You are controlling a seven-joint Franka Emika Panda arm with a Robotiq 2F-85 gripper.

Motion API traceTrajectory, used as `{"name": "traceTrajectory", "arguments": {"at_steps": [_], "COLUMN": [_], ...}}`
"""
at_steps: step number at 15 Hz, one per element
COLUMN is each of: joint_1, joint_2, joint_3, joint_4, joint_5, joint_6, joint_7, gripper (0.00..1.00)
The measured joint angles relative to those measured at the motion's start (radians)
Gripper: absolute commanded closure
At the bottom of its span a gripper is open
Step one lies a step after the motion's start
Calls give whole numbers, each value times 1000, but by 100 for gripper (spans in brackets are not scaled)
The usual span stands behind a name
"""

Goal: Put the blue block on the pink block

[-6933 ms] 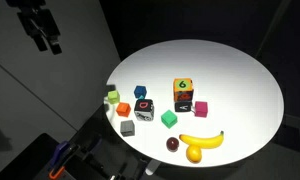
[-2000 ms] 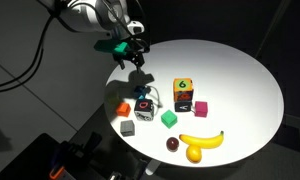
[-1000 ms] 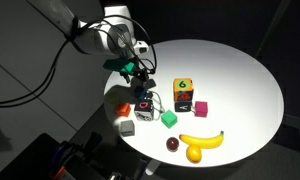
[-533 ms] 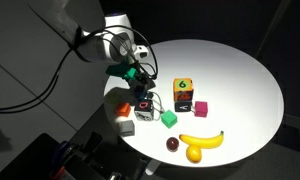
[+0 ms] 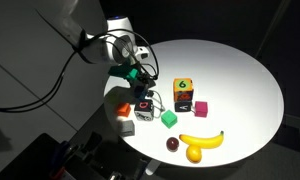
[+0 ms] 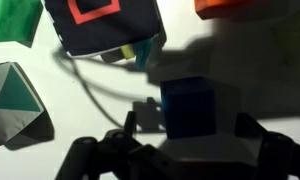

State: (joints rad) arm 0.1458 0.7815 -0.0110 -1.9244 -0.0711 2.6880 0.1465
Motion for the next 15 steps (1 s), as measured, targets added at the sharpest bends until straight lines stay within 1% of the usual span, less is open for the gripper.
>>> {"name": "traceTrajectory", "arguments": {"at_steps": [8,15], "joint_1": [4,7], "joint_2": [64,116], "joint_3": [0,0], "joint_4": [69,117], "joint_5": [0,-5], "joint_6": [0,0], "joint_7": [-23,-90], "gripper": [0,0]}}
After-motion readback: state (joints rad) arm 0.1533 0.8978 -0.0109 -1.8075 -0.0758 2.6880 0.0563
